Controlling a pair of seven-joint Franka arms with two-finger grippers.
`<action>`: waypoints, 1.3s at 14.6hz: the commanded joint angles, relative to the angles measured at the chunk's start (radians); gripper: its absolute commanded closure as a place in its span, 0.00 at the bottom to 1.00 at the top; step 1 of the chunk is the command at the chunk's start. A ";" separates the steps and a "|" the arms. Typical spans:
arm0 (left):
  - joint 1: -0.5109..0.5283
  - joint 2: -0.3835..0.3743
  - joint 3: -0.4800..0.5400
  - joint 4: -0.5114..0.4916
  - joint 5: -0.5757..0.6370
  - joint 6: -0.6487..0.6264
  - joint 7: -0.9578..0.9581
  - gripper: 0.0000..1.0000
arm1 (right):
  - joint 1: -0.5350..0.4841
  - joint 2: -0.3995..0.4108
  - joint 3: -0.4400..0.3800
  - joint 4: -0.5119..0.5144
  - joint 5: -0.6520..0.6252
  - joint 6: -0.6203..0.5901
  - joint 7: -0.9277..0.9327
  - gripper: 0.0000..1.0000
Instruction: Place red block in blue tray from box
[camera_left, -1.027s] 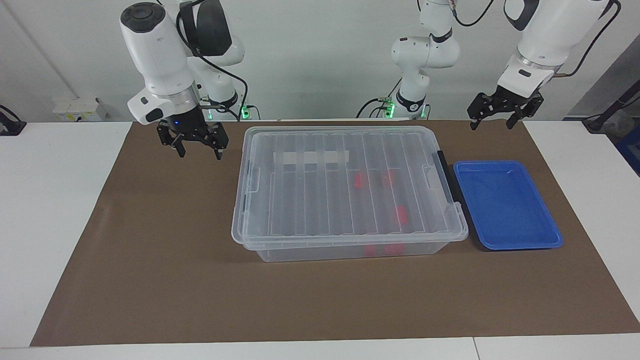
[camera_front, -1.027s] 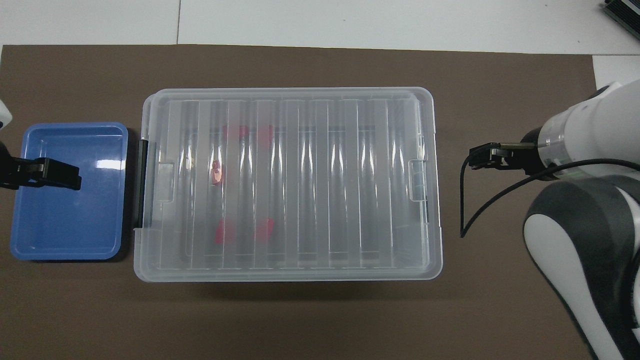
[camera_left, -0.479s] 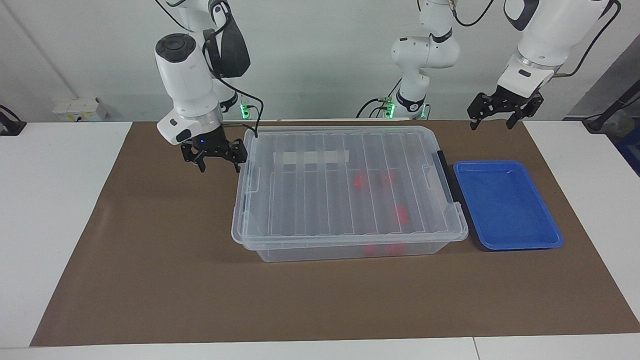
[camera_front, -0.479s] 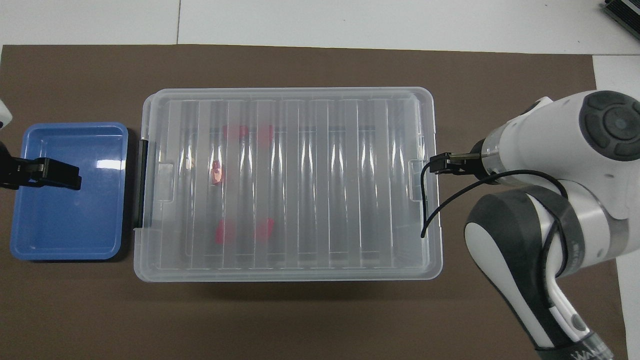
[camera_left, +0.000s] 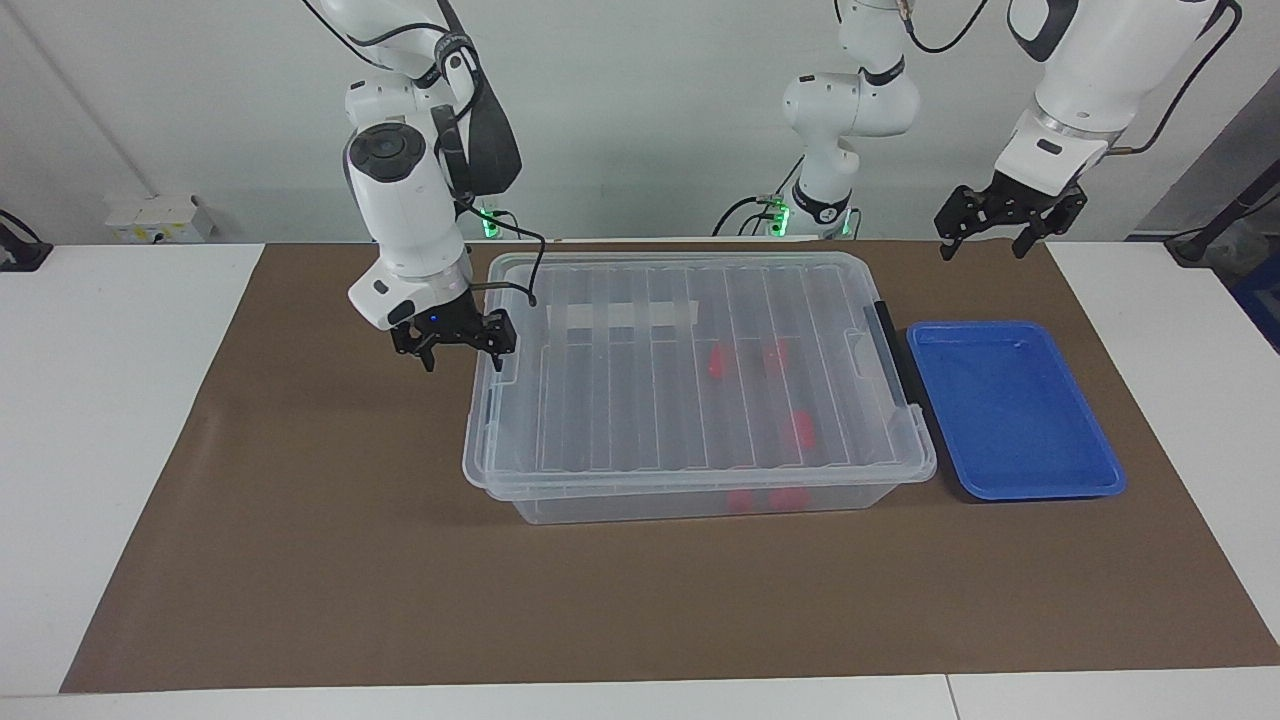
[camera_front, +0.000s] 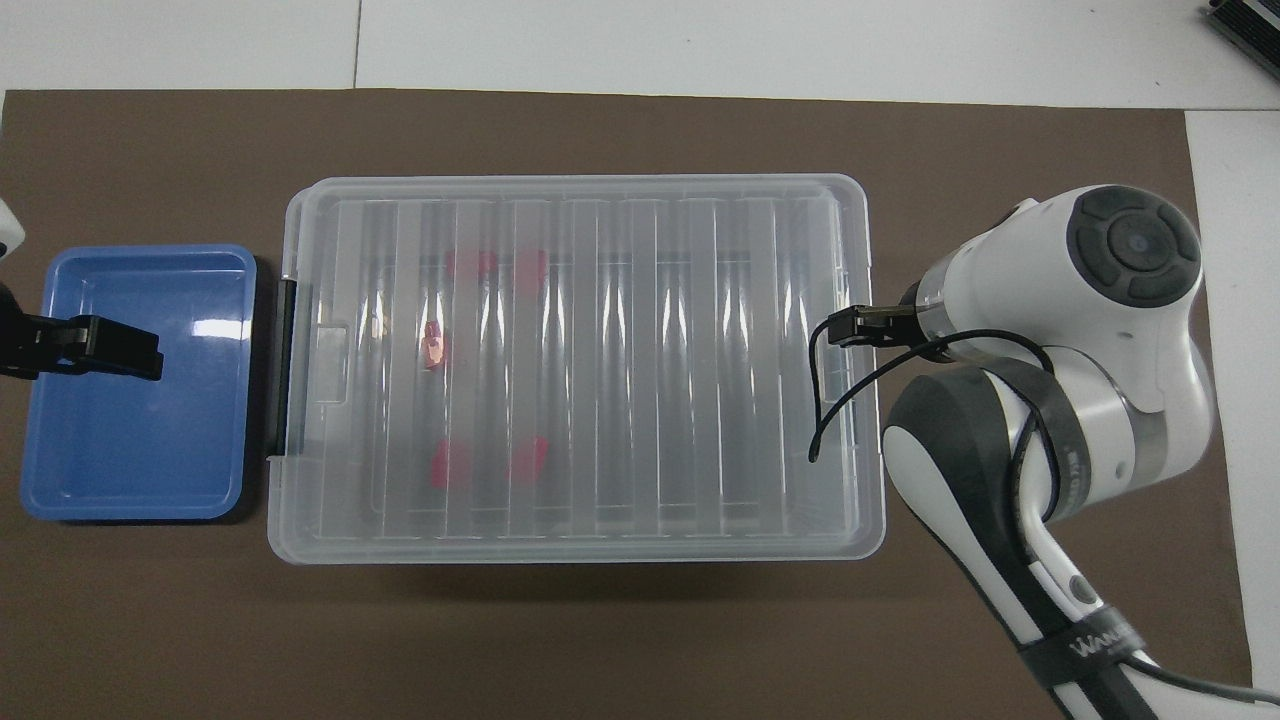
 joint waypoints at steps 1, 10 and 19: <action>0.006 -0.017 0.000 -0.017 -0.014 0.004 -0.008 0.00 | -0.013 -0.009 0.003 -0.012 0.002 0.017 0.020 0.00; 0.006 -0.027 0.001 -0.035 -0.014 0.007 -0.009 0.00 | -0.079 -0.009 0.001 -0.020 0.002 0.014 -0.005 0.00; -0.023 -0.092 -0.017 -0.207 -0.016 0.216 -0.195 0.00 | -0.191 -0.009 0.001 -0.029 -0.001 0.016 -0.094 0.00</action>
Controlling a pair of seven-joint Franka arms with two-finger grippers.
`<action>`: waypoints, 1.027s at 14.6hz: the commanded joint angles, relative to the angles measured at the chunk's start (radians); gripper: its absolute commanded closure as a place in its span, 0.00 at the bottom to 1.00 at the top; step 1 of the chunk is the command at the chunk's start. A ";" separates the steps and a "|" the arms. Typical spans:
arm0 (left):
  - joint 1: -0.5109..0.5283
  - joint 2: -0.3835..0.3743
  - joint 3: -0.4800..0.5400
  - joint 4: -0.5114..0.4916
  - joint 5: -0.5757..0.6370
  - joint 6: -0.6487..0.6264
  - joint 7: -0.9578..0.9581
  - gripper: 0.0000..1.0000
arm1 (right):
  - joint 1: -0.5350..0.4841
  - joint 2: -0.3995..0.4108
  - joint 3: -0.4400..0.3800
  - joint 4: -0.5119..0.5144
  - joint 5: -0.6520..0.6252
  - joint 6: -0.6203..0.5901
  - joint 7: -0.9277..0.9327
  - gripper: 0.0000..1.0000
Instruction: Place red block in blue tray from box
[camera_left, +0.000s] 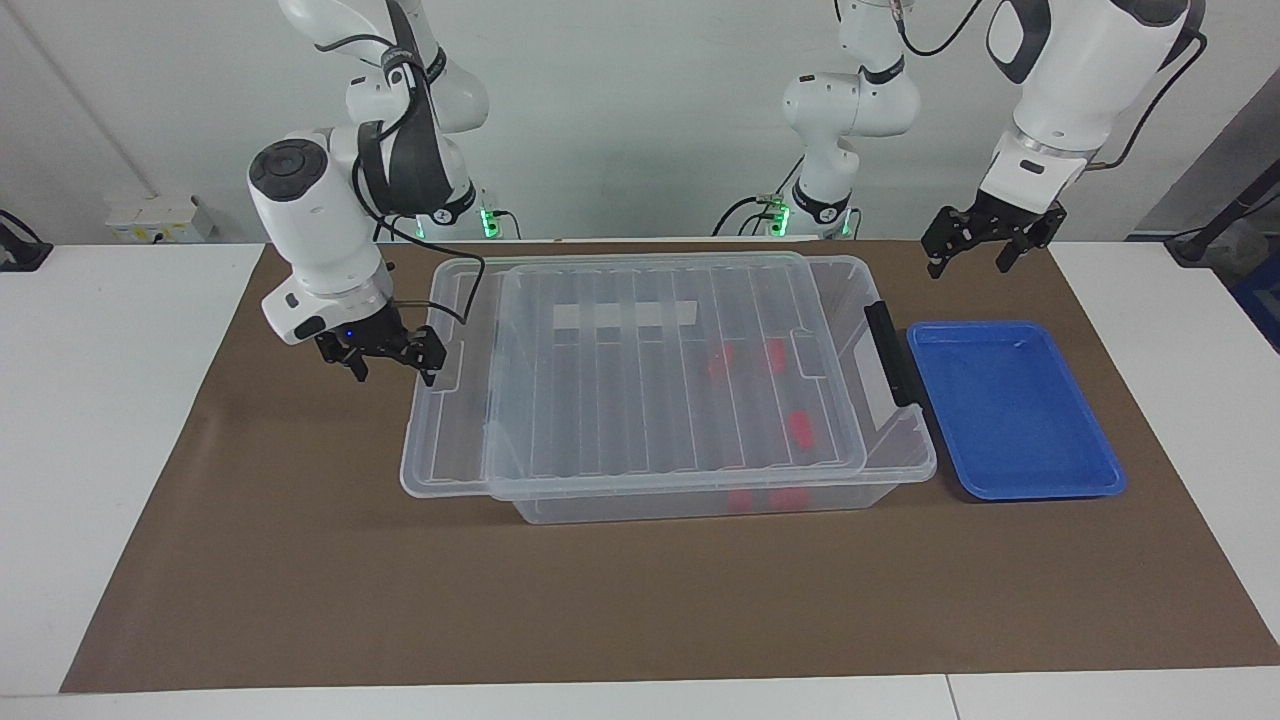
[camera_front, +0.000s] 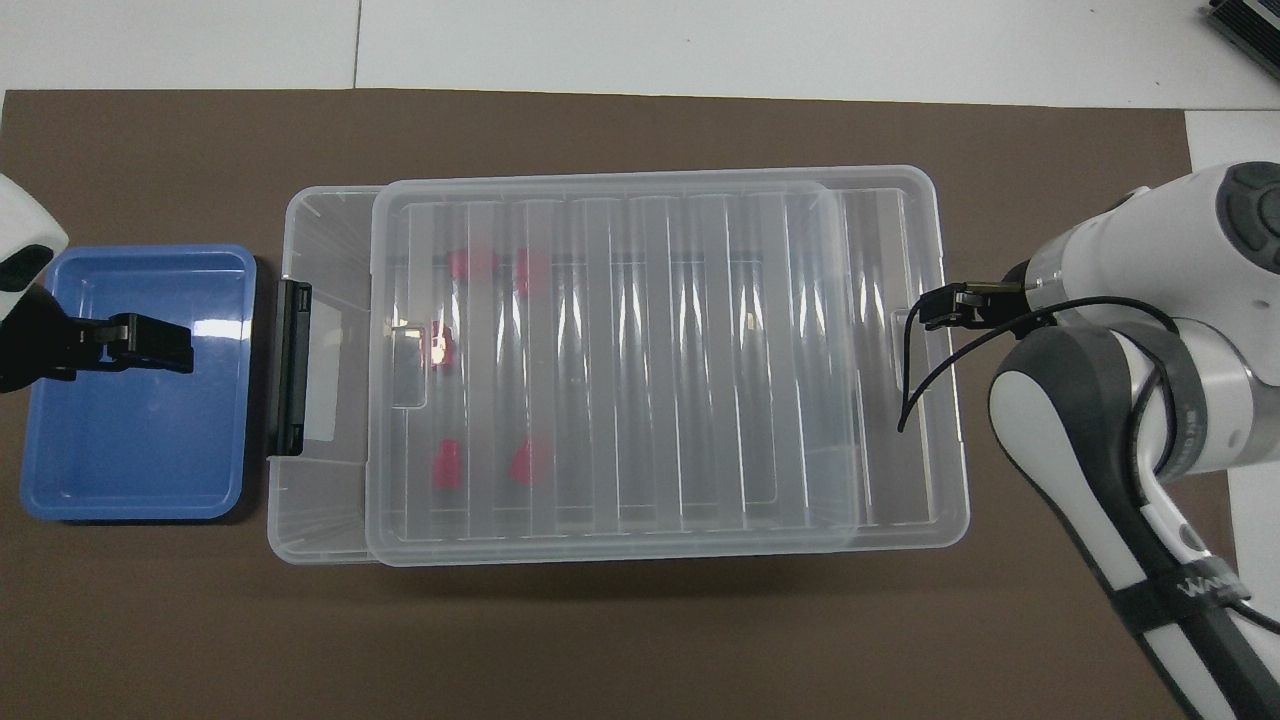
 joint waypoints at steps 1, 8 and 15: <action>-0.033 -0.061 -0.006 -0.095 -0.014 0.089 -0.137 0.00 | -0.050 -0.009 0.009 -0.022 -0.001 0.009 -0.024 0.00; -0.150 -0.082 -0.015 -0.213 -0.014 0.227 -0.269 0.00 | -0.140 -0.009 0.009 -0.021 -0.001 0.008 -0.162 0.00; -0.231 -0.065 -0.021 -0.334 -0.014 0.422 -0.435 0.00 | -0.208 -0.009 0.009 -0.022 -0.001 0.006 -0.243 0.00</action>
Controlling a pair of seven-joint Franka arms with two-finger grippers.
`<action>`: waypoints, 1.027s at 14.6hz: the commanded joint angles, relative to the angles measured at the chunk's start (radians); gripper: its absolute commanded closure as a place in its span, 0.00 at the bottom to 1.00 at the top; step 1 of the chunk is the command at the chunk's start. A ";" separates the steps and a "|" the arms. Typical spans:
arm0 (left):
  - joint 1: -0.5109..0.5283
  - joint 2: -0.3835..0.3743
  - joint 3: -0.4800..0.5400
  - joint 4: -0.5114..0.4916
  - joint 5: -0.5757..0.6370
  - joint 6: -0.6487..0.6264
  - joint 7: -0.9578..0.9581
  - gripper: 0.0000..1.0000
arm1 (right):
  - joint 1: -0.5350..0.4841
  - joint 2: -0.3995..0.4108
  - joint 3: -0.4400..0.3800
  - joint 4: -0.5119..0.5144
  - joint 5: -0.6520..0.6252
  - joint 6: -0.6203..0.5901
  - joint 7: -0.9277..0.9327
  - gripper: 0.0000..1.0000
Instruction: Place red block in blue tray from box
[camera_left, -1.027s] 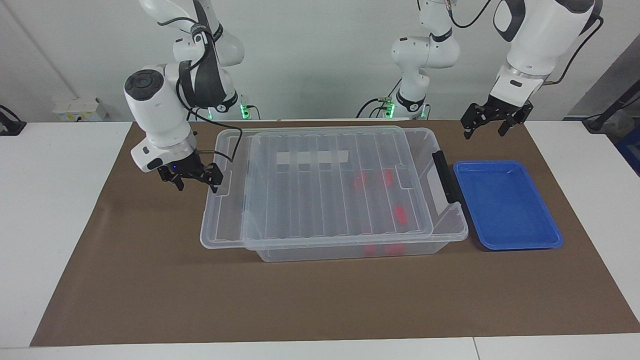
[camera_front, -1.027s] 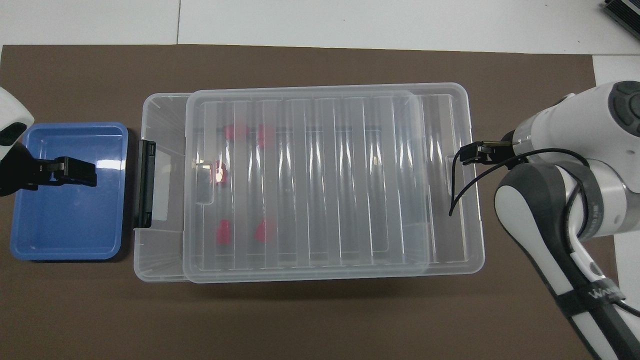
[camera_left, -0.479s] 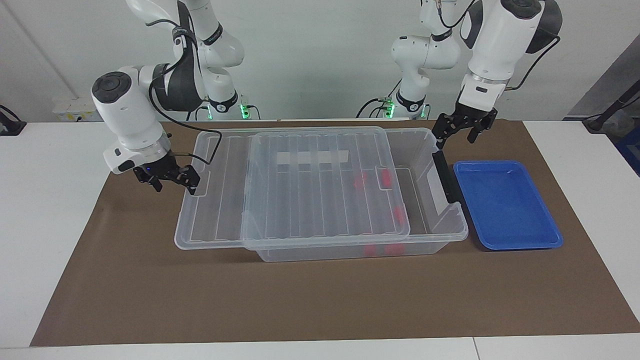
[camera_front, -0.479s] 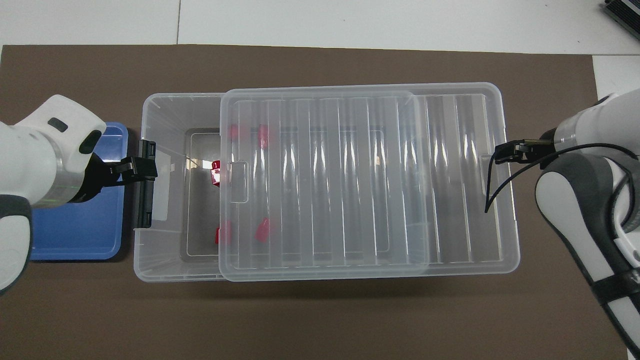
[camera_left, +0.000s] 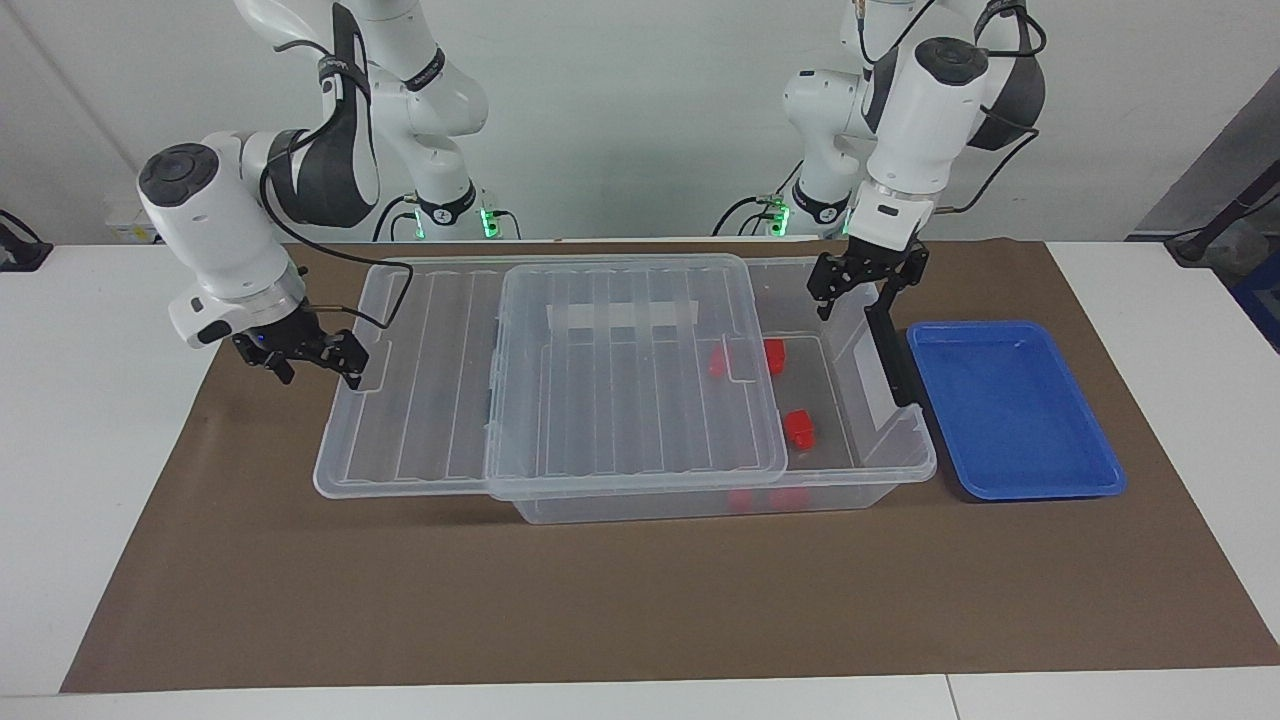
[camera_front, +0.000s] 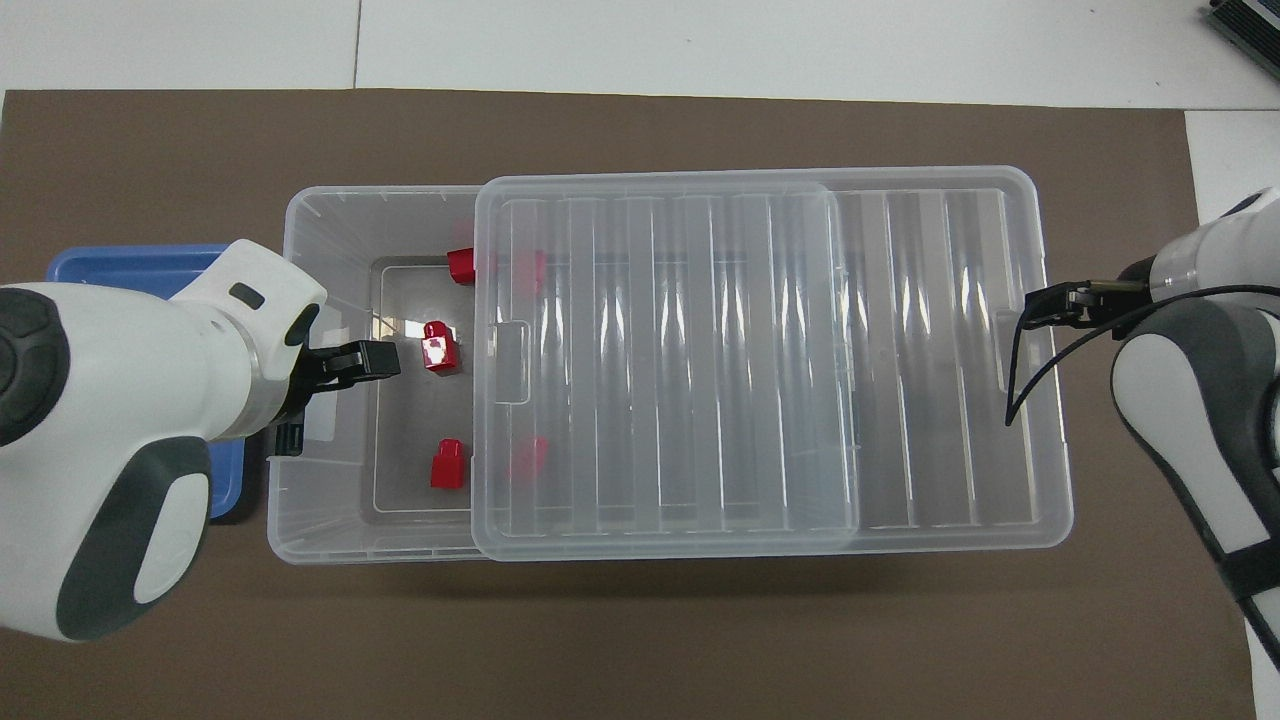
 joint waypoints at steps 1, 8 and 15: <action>-0.021 -0.008 0.012 -0.040 -0.009 0.052 -0.067 0.00 | -0.059 -0.009 0.011 -0.019 -0.001 0.007 -0.093 0.00; -0.053 0.134 0.015 -0.048 -0.007 0.209 -0.260 0.00 | -0.067 -0.009 0.011 -0.015 -0.001 0.004 -0.099 0.00; -0.044 0.188 0.019 -0.128 0.002 0.367 -0.222 0.00 | 0.026 -0.096 0.012 0.003 -0.006 -0.100 0.023 0.00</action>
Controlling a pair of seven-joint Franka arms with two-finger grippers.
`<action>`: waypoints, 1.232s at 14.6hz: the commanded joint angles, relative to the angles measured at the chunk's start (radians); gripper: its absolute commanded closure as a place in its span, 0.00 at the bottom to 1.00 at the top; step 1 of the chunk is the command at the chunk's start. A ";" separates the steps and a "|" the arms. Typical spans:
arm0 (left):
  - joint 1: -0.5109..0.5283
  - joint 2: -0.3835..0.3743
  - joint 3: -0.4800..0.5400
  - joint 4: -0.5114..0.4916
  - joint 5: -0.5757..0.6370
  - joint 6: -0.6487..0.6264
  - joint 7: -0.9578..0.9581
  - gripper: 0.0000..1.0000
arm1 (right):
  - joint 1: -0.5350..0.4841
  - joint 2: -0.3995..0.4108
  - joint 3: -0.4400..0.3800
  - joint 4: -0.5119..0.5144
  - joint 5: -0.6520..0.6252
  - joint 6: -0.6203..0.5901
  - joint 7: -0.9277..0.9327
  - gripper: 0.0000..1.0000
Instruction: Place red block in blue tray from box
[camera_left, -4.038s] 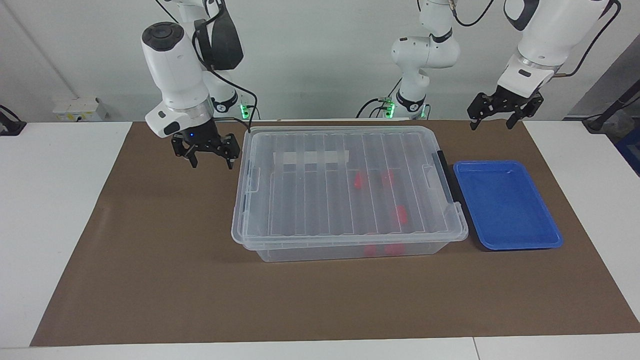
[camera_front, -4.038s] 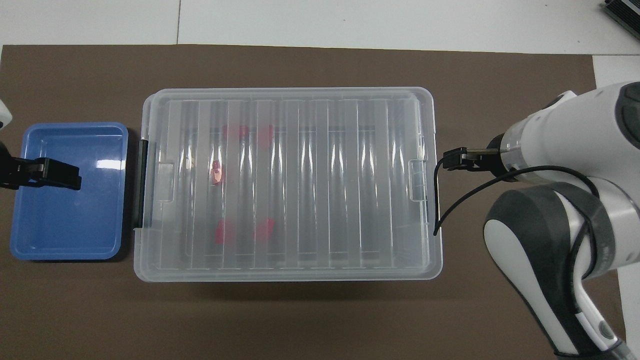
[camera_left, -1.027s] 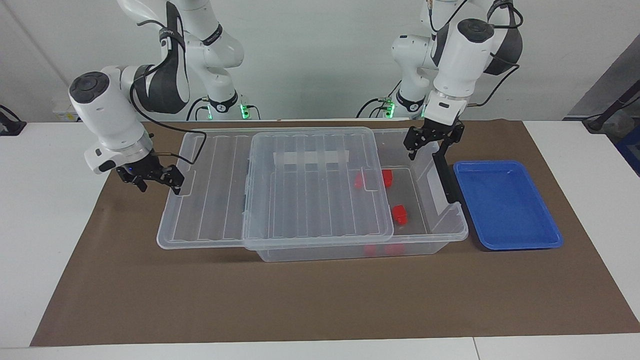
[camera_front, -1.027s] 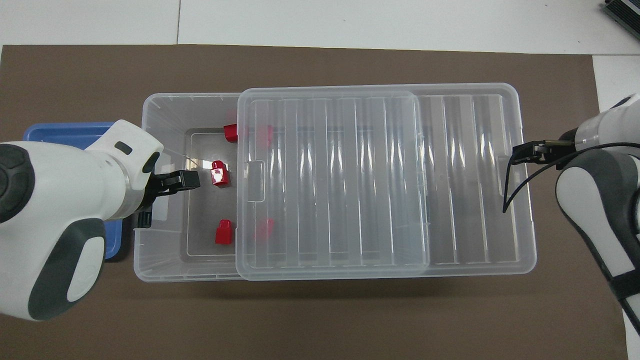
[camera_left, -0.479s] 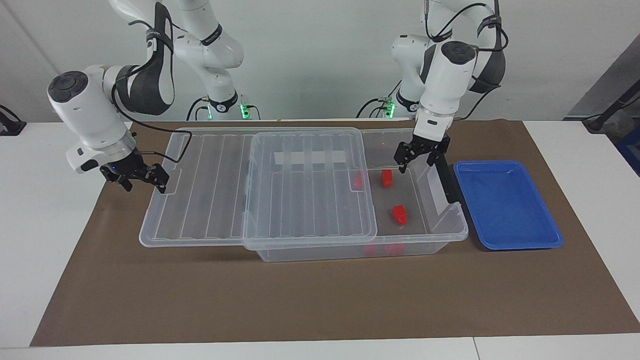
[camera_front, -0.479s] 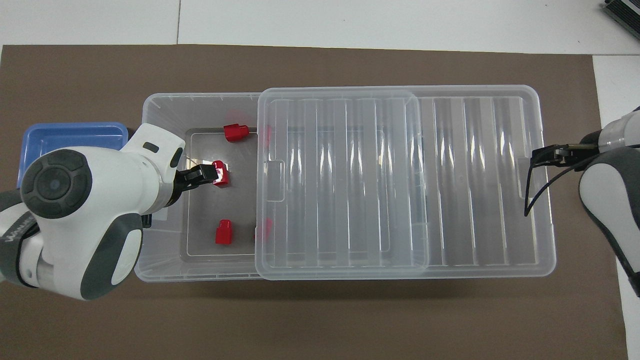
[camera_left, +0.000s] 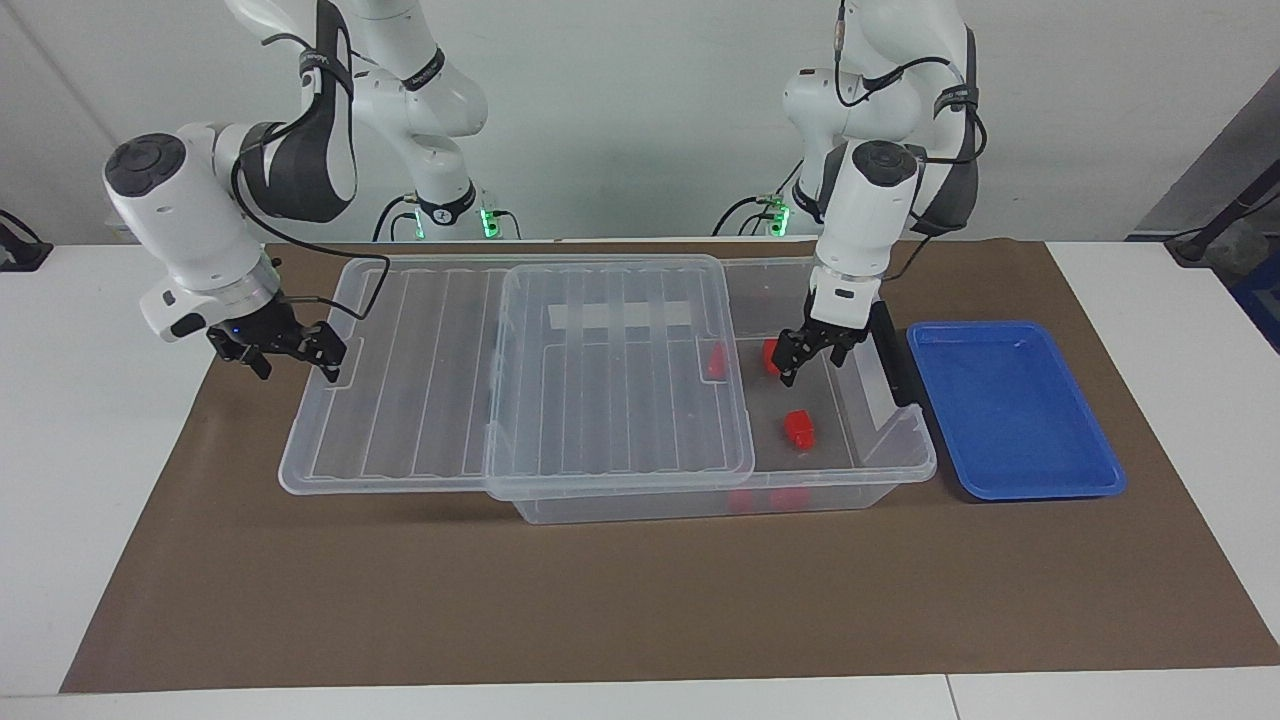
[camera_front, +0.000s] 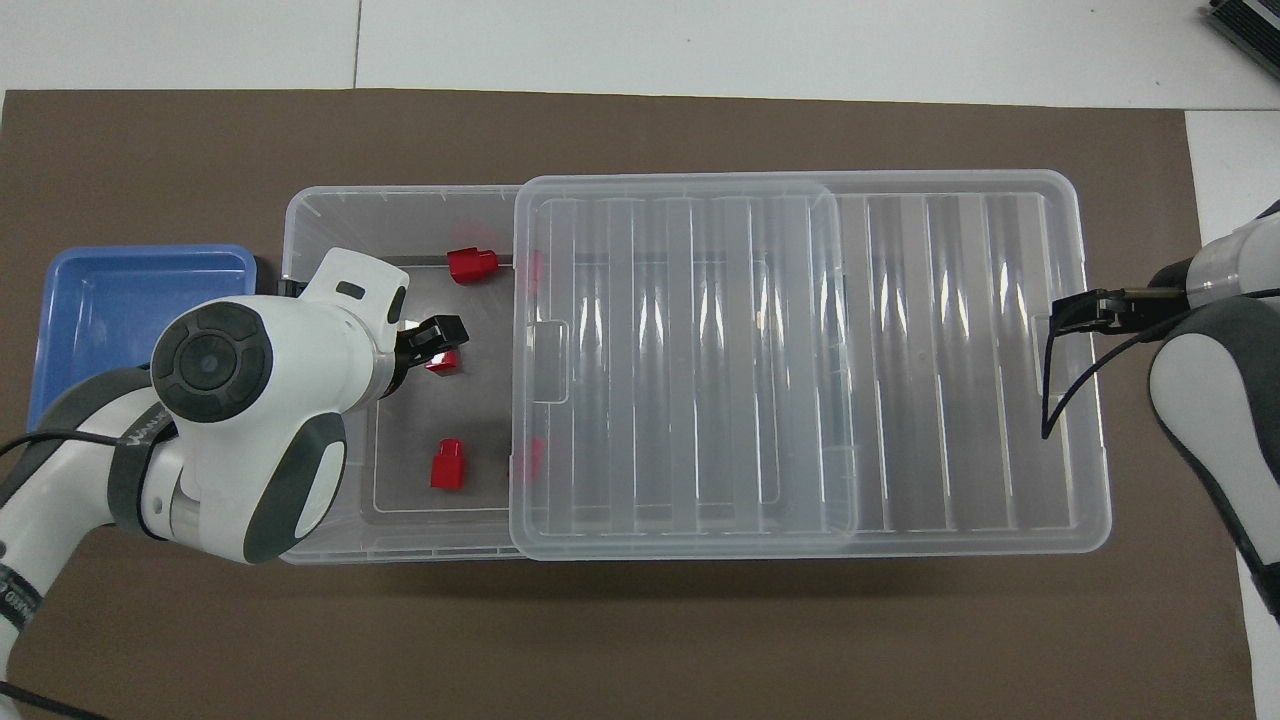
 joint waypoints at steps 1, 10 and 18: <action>-0.021 0.045 0.015 -0.048 0.014 0.091 0.002 0.00 | 0.056 -0.078 0.005 -0.008 -0.007 -0.066 0.096 0.00; -0.028 0.182 0.012 -0.010 0.192 0.182 0.030 0.00 | 0.075 -0.105 0.002 0.210 0.000 -0.310 0.198 0.00; -0.028 0.230 0.012 0.000 0.194 0.225 0.061 0.01 | 0.066 -0.078 0.002 0.365 -0.015 -0.468 0.186 0.00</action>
